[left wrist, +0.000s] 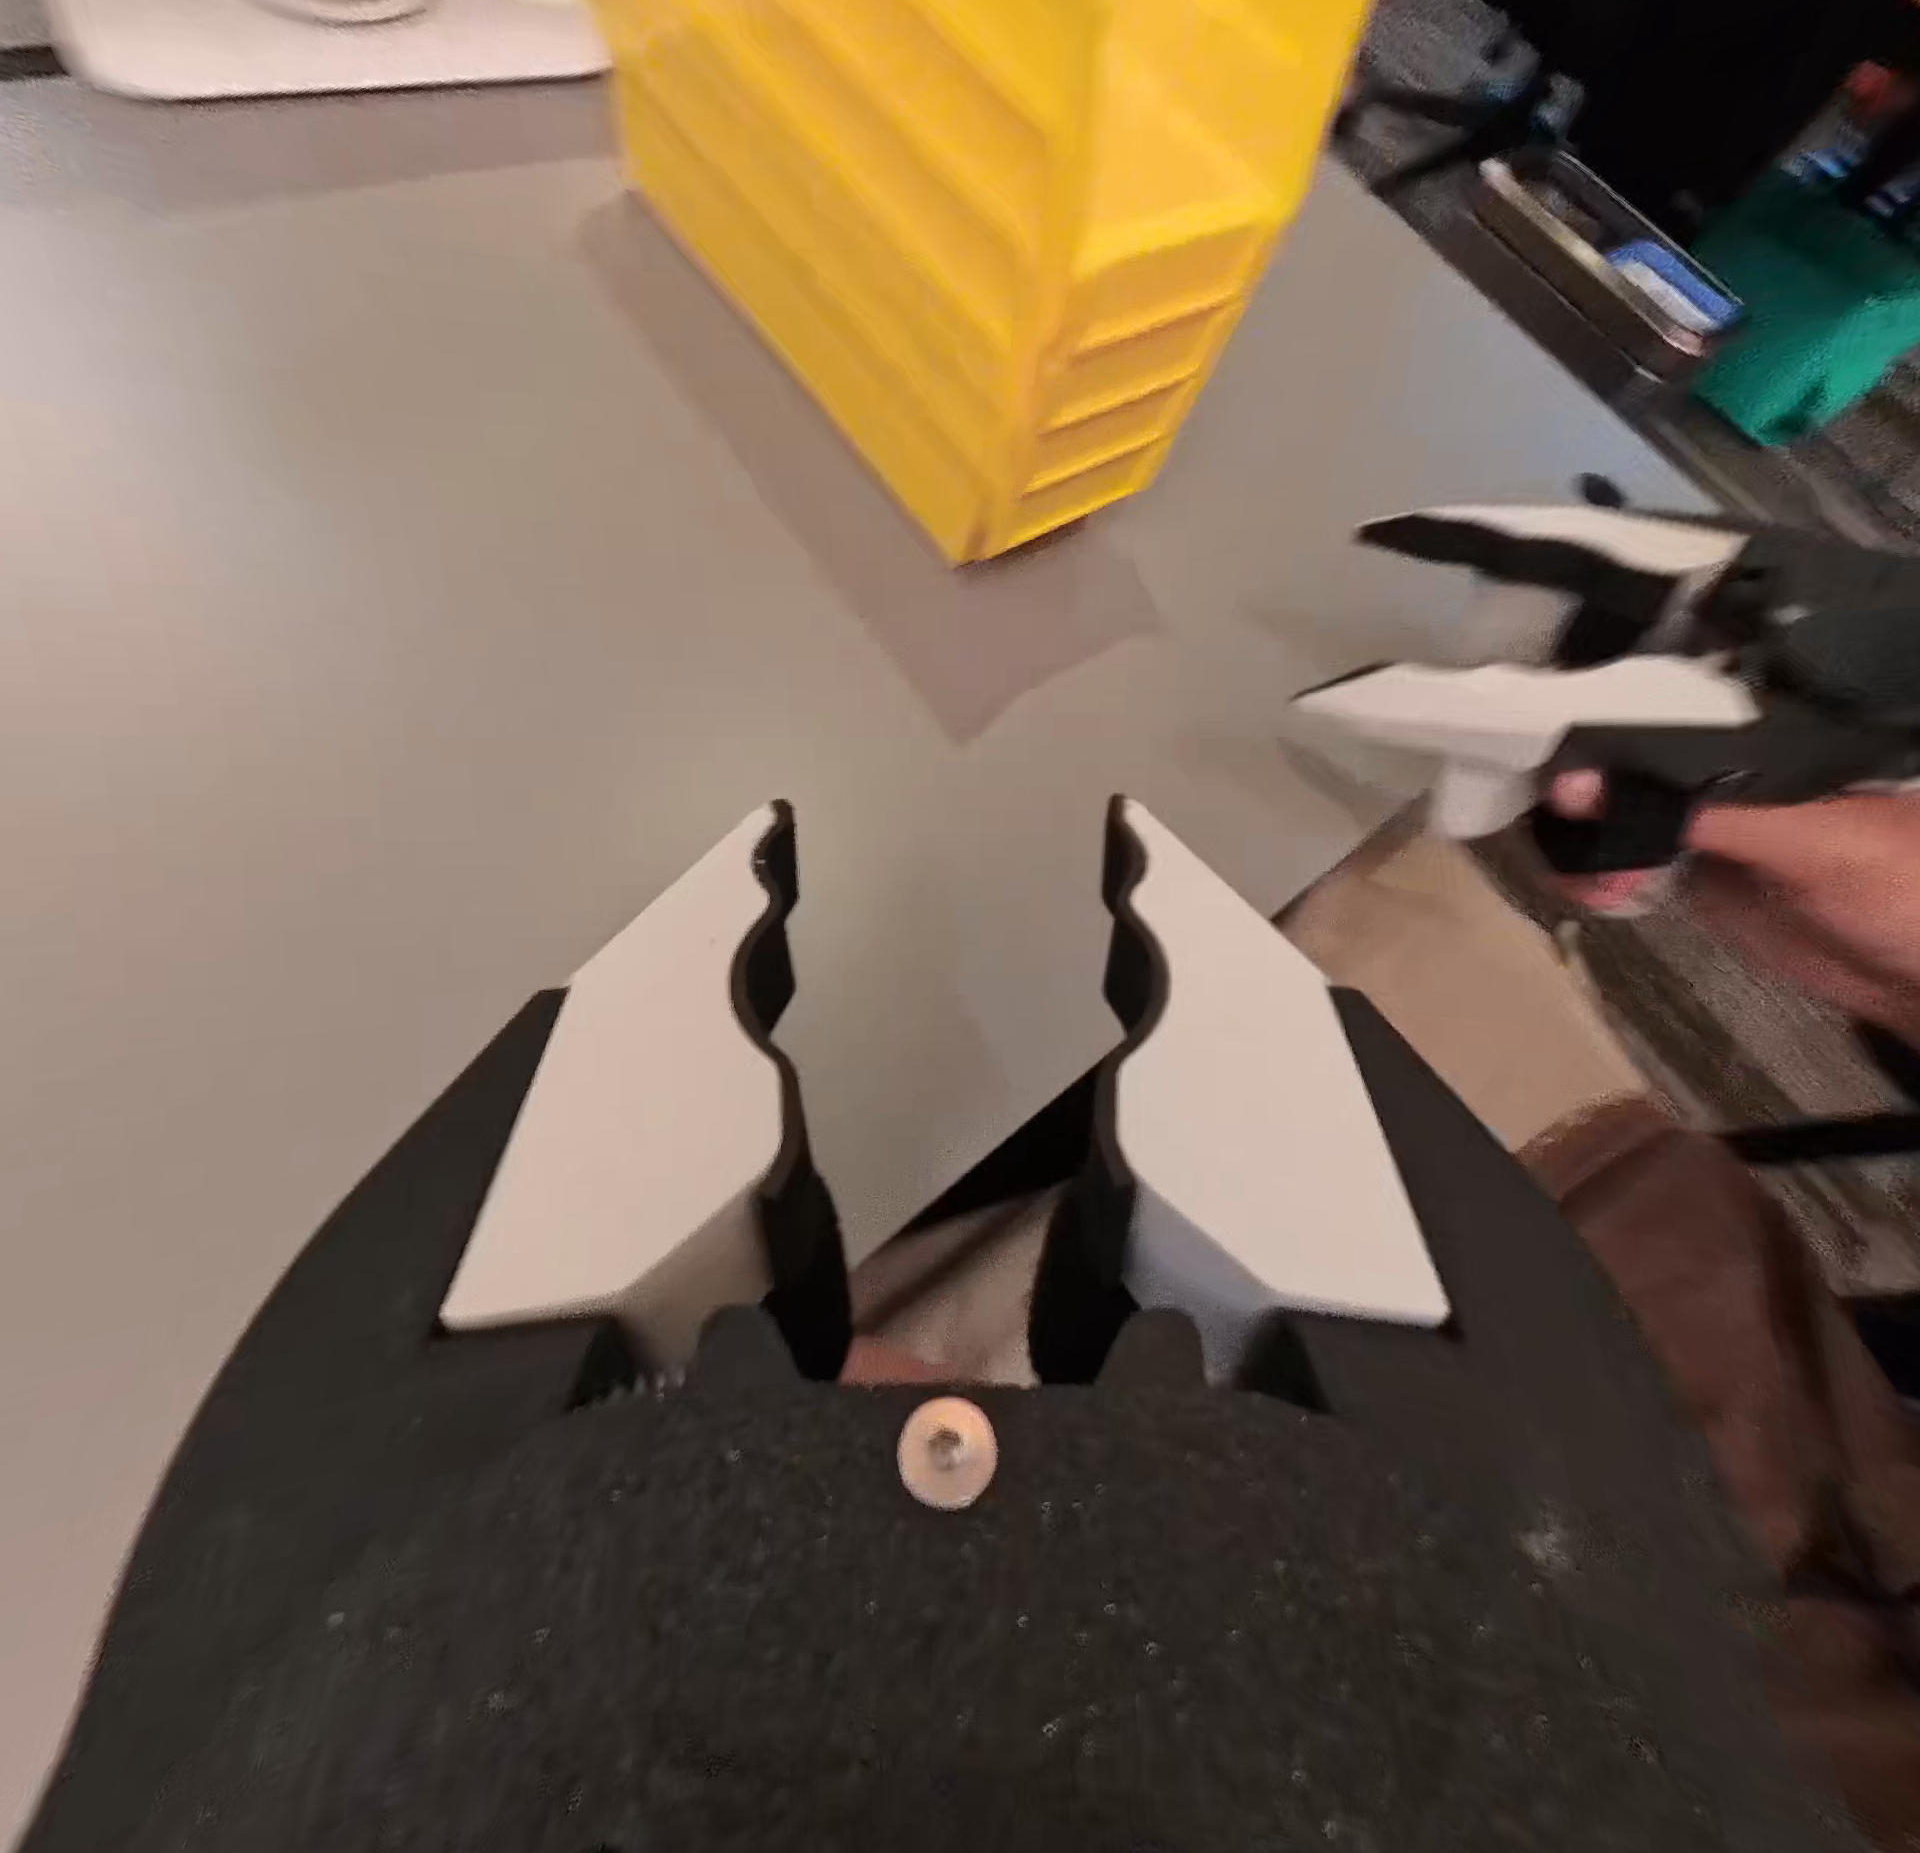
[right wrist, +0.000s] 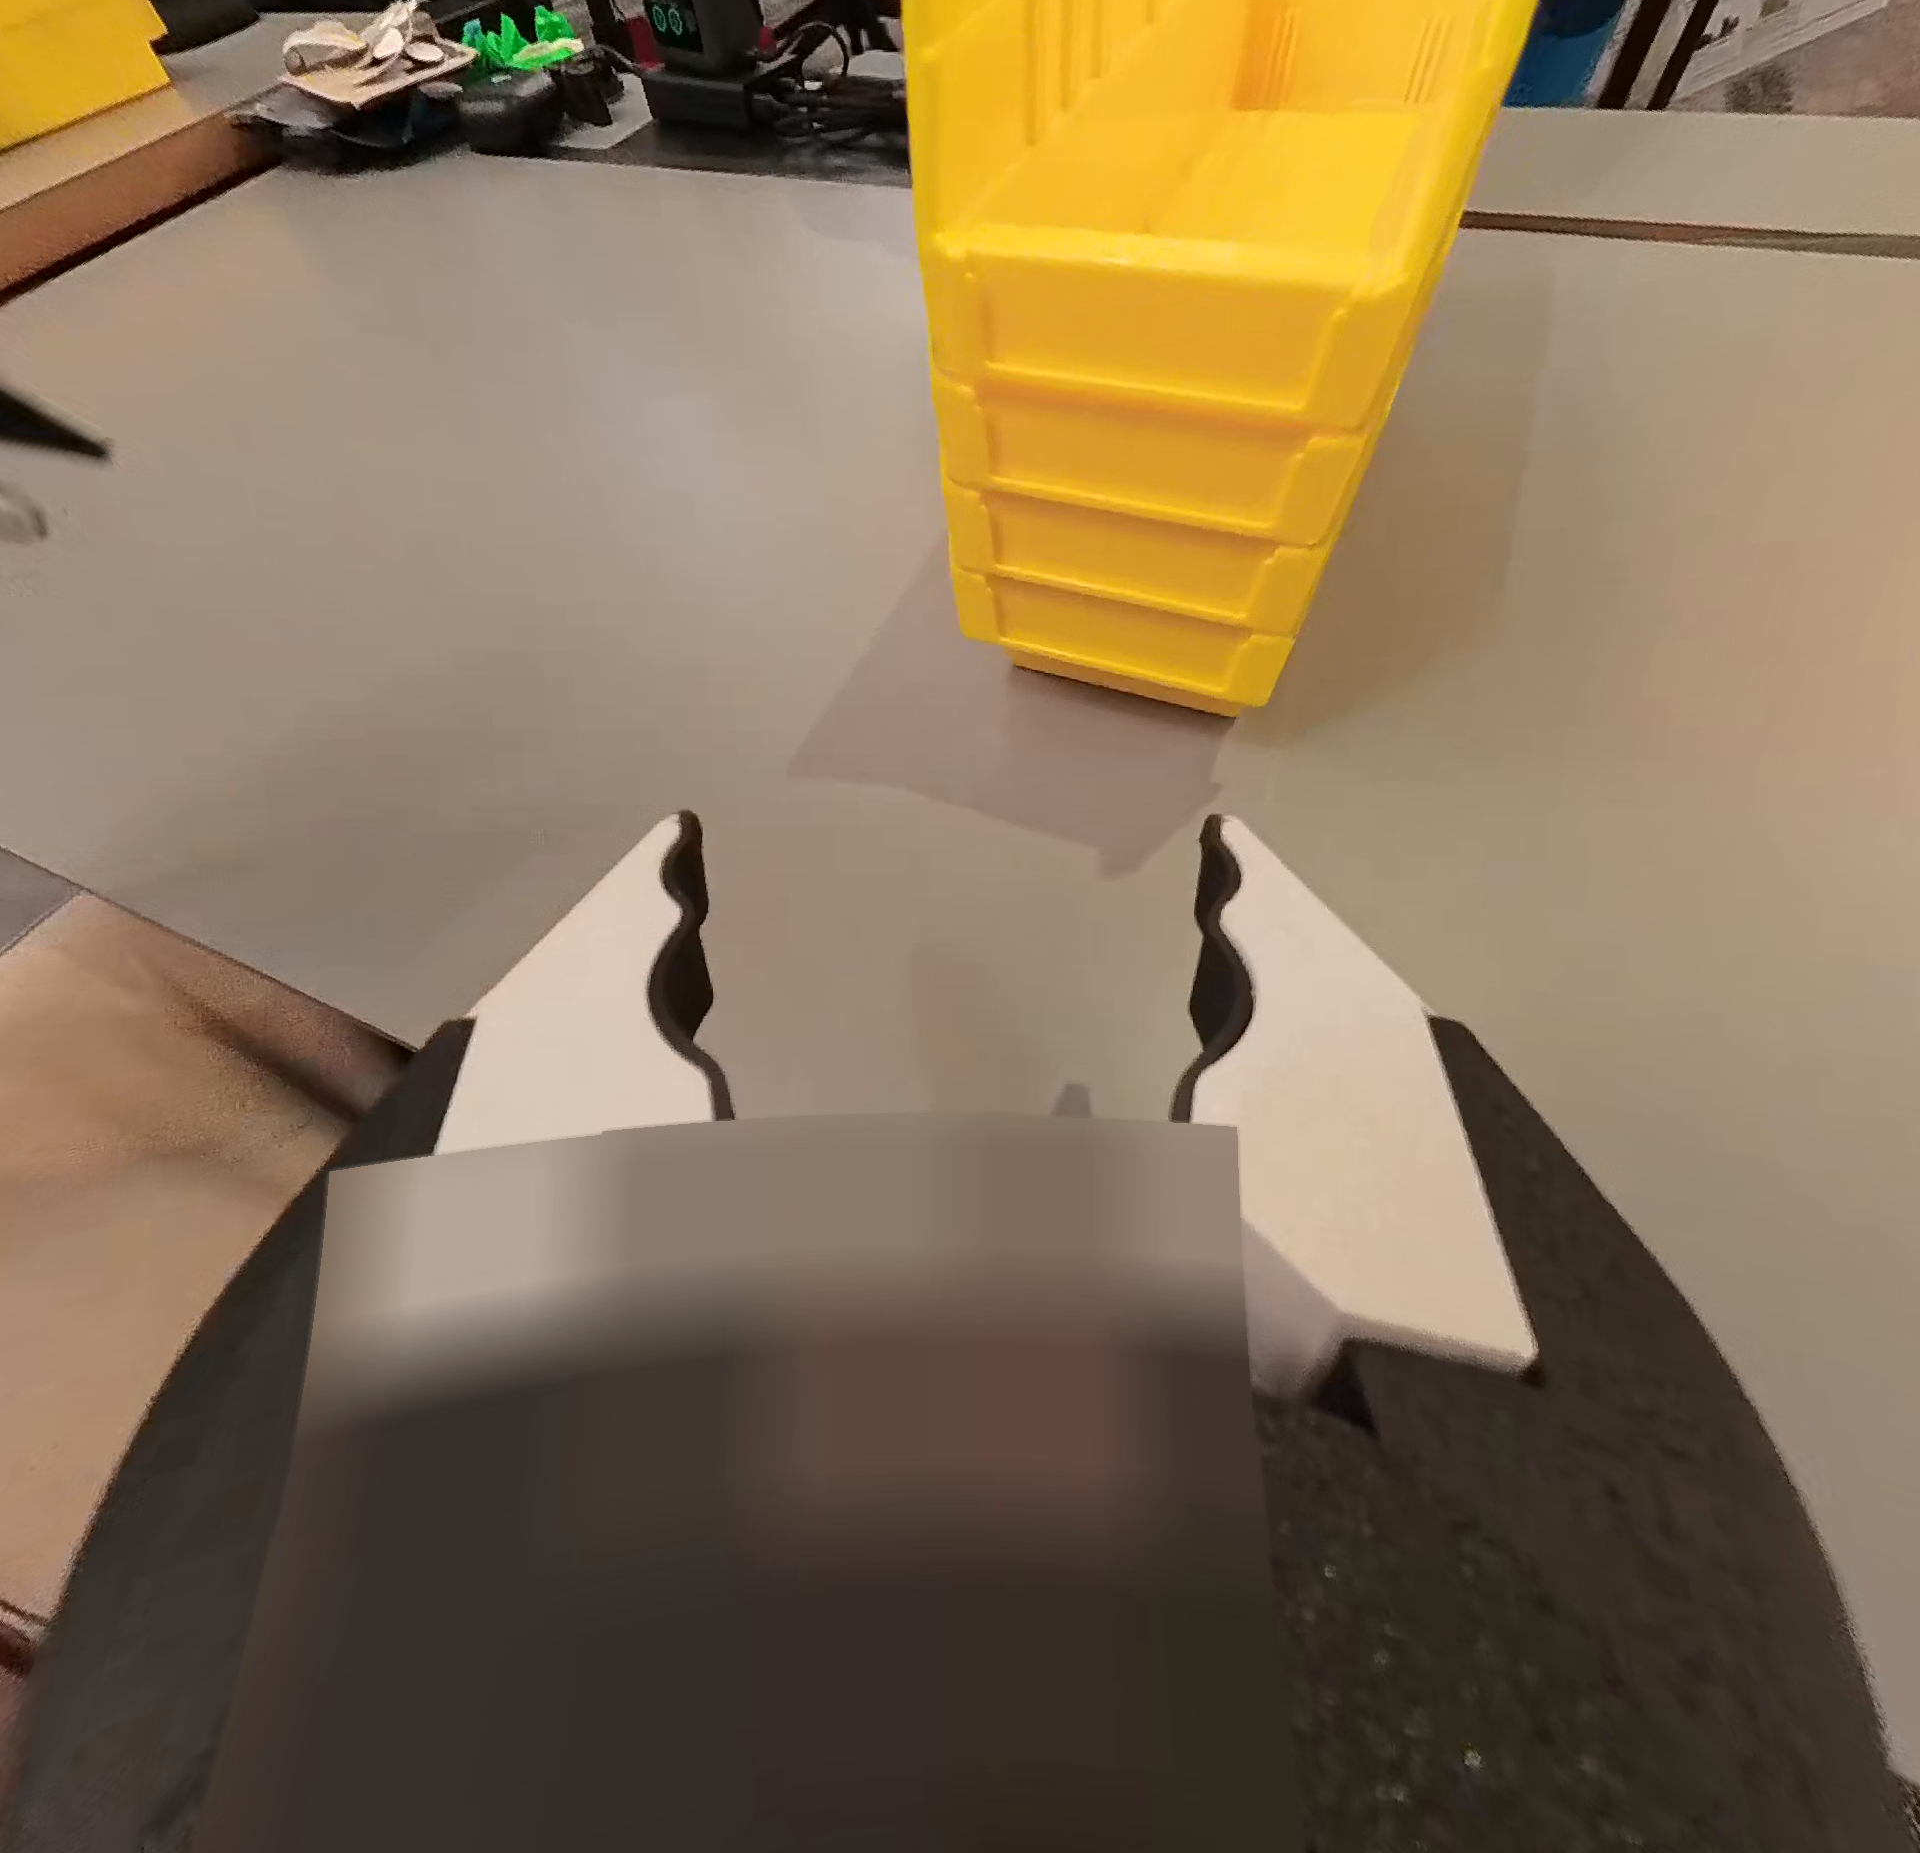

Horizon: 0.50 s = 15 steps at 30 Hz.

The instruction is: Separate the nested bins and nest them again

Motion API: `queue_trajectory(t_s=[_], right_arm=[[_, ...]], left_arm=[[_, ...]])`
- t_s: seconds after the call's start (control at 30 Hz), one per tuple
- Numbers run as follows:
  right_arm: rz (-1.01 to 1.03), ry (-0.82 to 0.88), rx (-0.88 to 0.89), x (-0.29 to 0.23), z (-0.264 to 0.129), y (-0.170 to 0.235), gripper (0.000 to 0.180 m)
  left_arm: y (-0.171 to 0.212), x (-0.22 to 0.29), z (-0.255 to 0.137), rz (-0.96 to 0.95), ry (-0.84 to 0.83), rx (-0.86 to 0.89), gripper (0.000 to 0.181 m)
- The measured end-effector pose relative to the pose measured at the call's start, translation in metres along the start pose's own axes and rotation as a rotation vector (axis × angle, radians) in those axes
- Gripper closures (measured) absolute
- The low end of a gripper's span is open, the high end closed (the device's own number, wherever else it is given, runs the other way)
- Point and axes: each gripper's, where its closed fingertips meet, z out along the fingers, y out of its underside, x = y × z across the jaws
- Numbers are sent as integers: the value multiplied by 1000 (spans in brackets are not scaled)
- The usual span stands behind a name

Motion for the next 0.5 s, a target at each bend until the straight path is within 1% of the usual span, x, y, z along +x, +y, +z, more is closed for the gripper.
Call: queue_trajectory(t_s=[0.07, 0.1, 0.13, 0.17, 0.2, 0.27, 0.33, 0.4, 0.5], right_arm=[[3, -15, 9, 1, -1, -3, 85], [3, -17, 22, 2, -2, -6, 86], [4, -16, 33, 4, -2, -7, 86], [4, -19, 34, 5, -2, -7, 86], [7, -23, 31, 5, -1, -7, 86], [23, -34, 35, 5, 1, -10, 86], [39, -47, 44, 5, 2, -13, 87], [48, -55, 43, 5, 4, -15, 87], [54, -68, 45, 6, 6, -17, 87]], left_arm=[[-41, 36, 20, 22, 134, -19, 97], [-62, 51, 32, 1, 186, -29, 89], [-79, 61, 45, -11, 216, -63, 81], [-95, 66, 60, -6, 212, -106, 74], [-112, 63, 75, 5, 171, -147, 68], [-149, 46, 106, -8, 60, -220, 66], [-179, 34, 138, -80, 2, -321, 55], [-200, 23, 168, -124, -65, -439, 43], [-218, -4, 205, -131, -224, -578, 37]])
